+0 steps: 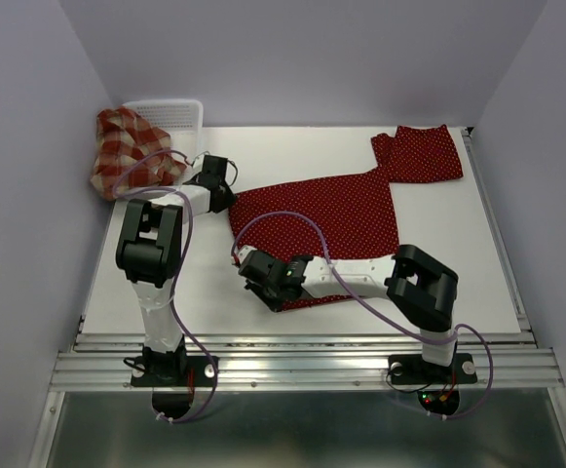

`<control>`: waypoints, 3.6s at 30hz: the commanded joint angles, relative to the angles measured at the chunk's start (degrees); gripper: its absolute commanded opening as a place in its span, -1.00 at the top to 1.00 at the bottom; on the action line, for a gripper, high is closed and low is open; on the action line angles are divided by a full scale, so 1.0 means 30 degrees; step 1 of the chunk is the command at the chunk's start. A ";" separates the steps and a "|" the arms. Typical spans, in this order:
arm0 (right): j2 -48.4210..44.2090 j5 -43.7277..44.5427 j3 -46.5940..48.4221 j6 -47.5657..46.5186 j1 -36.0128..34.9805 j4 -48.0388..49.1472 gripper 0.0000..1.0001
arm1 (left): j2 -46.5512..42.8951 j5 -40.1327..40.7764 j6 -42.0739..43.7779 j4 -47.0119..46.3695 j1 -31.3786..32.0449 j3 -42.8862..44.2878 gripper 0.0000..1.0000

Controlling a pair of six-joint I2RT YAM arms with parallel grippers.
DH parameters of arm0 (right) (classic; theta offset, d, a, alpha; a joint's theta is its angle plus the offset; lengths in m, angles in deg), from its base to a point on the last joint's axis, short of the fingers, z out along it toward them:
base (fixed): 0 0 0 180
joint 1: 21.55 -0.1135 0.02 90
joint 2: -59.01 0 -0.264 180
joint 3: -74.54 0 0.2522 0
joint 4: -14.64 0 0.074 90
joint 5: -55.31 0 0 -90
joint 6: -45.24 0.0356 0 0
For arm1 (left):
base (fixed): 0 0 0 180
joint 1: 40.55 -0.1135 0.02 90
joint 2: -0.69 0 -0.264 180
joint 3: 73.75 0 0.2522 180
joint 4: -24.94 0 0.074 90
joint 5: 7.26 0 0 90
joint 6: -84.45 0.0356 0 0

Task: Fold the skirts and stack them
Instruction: Fold the skirt

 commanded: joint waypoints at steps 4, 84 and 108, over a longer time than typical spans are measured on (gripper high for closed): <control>-0.1756 -0.2397 -0.0516 -0.0271 0.0009 0.1215 0.99 | -0.0834 0.0879 0.0196 0.0263 -0.0069 0.0732 1.00; -1.3039 -0.2432 -1.1386 0.6817 1.1697 0.0544 0.99 | 1.1116 -0.2048 -0.0213 -0.2225 0.8017 2.0829 1.00; -1.3914 -0.0295 -1.0627 0.8283 1.2226 -0.0684 -0.49 | 1.0884 -0.4275 0.0195 -0.3633 0.8545 2.1094 -0.97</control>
